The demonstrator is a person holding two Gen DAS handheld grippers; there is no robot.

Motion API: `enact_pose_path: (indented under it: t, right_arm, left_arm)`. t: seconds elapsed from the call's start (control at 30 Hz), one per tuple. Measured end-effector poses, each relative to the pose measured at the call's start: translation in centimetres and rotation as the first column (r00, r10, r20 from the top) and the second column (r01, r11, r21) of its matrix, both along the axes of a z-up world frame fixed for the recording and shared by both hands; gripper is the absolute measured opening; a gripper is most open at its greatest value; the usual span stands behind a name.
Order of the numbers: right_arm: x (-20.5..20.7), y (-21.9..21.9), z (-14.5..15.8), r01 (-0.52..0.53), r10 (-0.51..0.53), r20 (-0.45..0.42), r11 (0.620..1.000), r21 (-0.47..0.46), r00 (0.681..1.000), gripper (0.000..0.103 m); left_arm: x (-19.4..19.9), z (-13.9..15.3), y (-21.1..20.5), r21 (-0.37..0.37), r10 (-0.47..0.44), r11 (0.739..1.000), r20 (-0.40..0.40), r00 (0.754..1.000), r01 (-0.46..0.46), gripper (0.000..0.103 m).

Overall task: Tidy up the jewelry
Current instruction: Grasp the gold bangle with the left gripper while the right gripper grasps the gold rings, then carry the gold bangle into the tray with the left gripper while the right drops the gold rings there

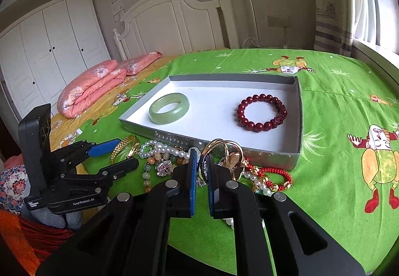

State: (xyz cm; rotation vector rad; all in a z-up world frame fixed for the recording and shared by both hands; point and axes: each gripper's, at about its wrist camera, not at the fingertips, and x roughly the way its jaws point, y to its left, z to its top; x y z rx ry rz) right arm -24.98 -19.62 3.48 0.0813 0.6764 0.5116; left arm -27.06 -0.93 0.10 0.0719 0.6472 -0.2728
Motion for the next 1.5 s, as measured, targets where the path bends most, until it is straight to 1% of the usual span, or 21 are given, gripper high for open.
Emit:
enact_pose_path:
  t: [0.13, 0.37, 0.5, 0.57, 0.77, 0.9, 1.03, 1.17, 1.37, 1.5]
  right_arm:
    - [-0.2, 0.2, 0.2, -0.007, 0.007, 0.008, 1.0, -0.002, 1.0, 0.008]
    - [-0.1, 0.2, 1.1, -0.005, 0.005, 0.033, 1.0, -0.001, 0.999, 0.008]
    - [0.4, 0.5, 1.9, -0.01, 0.01, 0.052, 1.0, -0.01, 0.999, 0.008]
    - [0.9, 0.9, 2.3, -0.013, 0.014, 0.064, 1.0, -0.018, 0.998, 0.008]
    - [3.2, 2.2, 3.1, -0.03, 0.032, 0.079, 0.999, -0.031, 0.996, 0.008]
    - [5.2, 3.2, 2.8, -0.039, 0.042, 0.059, 0.998, -0.05, 0.997, 0.008]
    - [7.6, 3.8, 1.9, -0.036, 0.037, 0.015, 0.998, -0.049, 0.999, 0.008]
    - [9.1, 4.6, 1.1, -0.037, 0.037, -0.008, 0.997, -0.069, 0.999, 0.008]
    - [11.1, 5.4, 0.1, -0.044, 0.04, -0.058, 0.996, -0.082, 0.998, 0.008]
    - [12.0, 5.8, 0.0, -0.047, 0.039, -0.085, 0.994, -0.1, 0.996, 0.009]
  left_arm:
    - [-0.5, 0.9, 0.4, -0.011, 0.004, 1.0, 0.022, 1.0, -0.004, 0.062]
    - [0.3, 2.5, -0.6, 0.008, -0.014, 1.0, 0.054, 0.998, 0.014, 0.062]
    - [1.8, 3.7, -1.5, 0.002, -0.039, 0.999, 0.064, 0.997, 0.039, 0.062]
    - [2.7, 4.1, -2.1, 0.013, -0.044, 0.999, 0.068, 0.997, 0.044, 0.062]
    - [6.4, 4.9, -2.9, 0.023, -0.05, 0.999, 0.05, 0.997, 0.049, 0.062]
    - [9.2, 5.2, -3.5, 0.049, -0.043, 0.998, 0.032, 0.999, 0.041, 0.062]
    - [12.2, 4.9, -3.9, 0.081, -0.018, 0.997, 0.003, 1.0, 0.017, 0.062]
    - [15.0, 4.9, -4.0, 0.1, 0.003, 0.995, -0.026, 1.0, 0.0, 0.062]
    - [17.6, 4.5, -4.4, 0.142, 0.025, 0.99, -0.052, 0.998, -0.017, 0.062]
    - [18.9, 3.9, -4.5, 0.157, 0.039, 0.987, -0.075, 0.996, -0.026, 0.062]
